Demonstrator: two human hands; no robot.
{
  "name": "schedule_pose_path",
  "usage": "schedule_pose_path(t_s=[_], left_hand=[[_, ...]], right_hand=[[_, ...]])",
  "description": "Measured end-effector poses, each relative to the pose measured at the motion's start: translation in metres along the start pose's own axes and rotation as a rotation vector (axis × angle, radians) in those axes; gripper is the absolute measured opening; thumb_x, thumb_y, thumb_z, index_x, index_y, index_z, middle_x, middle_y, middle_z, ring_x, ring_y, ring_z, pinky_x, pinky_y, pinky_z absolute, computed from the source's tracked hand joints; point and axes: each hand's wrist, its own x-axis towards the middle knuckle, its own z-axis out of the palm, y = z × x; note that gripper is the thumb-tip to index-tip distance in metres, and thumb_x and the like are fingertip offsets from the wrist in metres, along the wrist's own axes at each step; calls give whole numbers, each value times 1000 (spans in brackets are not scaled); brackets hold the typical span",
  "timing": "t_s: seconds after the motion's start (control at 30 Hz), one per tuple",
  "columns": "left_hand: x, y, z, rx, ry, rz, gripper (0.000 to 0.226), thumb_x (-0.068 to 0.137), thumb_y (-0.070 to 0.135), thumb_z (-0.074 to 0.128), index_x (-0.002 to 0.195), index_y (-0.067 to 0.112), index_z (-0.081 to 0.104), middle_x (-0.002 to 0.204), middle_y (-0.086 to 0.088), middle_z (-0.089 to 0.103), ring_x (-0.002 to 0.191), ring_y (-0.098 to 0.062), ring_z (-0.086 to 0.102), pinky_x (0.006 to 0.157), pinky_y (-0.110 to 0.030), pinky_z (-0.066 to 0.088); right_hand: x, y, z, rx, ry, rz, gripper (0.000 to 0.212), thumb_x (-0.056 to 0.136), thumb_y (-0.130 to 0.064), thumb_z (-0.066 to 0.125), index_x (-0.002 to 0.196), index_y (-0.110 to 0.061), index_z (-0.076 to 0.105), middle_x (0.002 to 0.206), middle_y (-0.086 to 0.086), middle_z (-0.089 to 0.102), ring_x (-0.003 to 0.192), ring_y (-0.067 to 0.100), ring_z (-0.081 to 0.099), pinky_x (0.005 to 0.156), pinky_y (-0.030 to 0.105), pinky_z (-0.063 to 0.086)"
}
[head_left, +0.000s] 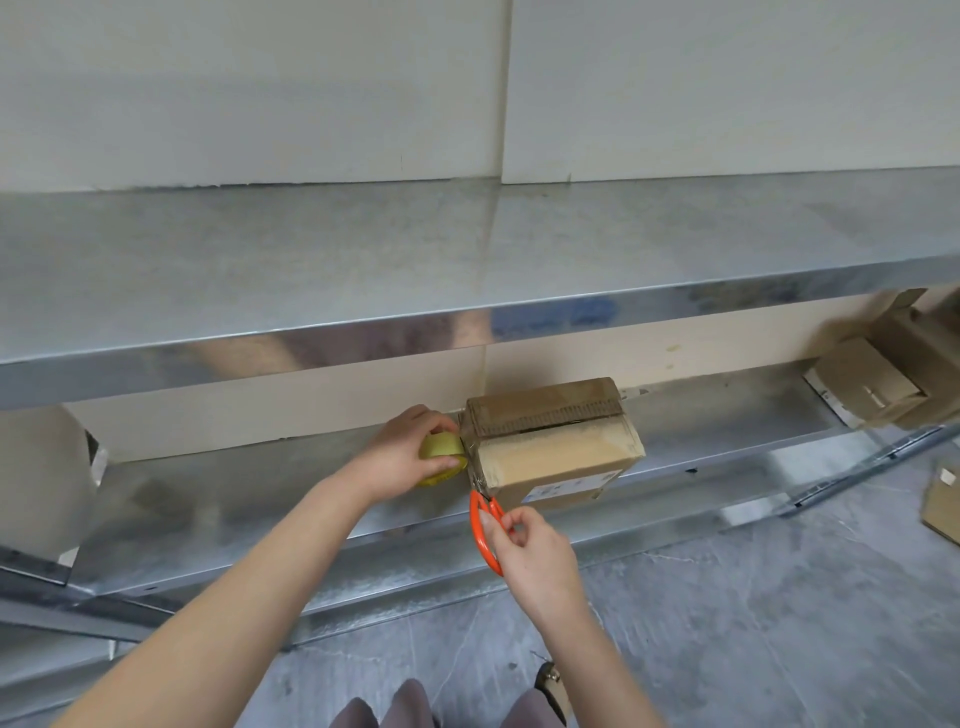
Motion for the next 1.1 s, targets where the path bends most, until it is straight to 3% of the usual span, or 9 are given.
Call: schedule_pose_path(t_s=[0.3,0.47,0.67,0.83,0.9,1.0,1.1], left_hand=[[2,-4,3,5,-9,11,35,82,24,74,113,20,60,103,4,50,94,-10,46,77,-17,31],[8,0,4,-15,-18,-2,31,82,21,74,109,20,59,102,4,49,94,-13,48,76,-18,31],[13,-2,6,0,11,-34,30,81,19,74,106,20,58,99,6,47,90,-11,47,73,-19,30],[11,-6,5,-16,1,-50,30,82,25,74,108,22,59,100,8,48,91,-10,47,75,-20,31],[9,-5,6,-15,9,-46,30,82,26,74,108,22,59,100,8,49,91,-9,47,73,-20,31],[5,-2,10,-34,48,-36,29,81,23,74,106,20,60,99,6,49,90,-10,47,70,-15,29],[-2,-1,15,-28,78,-47,31,80,23,76,107,17,60,97,6,50,89,-12,48,70,-18,29]], right_hand=[[2,4,-1,-60,16,-22,26,91,-55,54,81,-31,53,73,-12,61,68,2,56,52,18,36],[4,6,-8,-146,15,-32,32,83,-64,56,83,-32,53,66,-11,59,67,1,56,54,17,38],[-6,8,-12,-111,-59,-100,57,64,-85,52,86,-33,45,70,-12,65,66,2,62,55,16,42],[-11,14,-25,-125,41,-178,52,65,-82,50,88,-36,41,69,-12,64,63,3,61,53,17,44],[-8,17,-31,-199,89,-209,48,67,-79,49,92,-38,39,74,-16,63,69,2,60,56,17,45],[7,17,-40,-269,73,-281,46,69,-73,52,101,-43,38,92,-23,57,86,2,58,72,23,51],[29,15,-46,-221,1,-343,44,70,-63,61,102,-44,38,96,-23,51,92,2,53,74,18,44]])
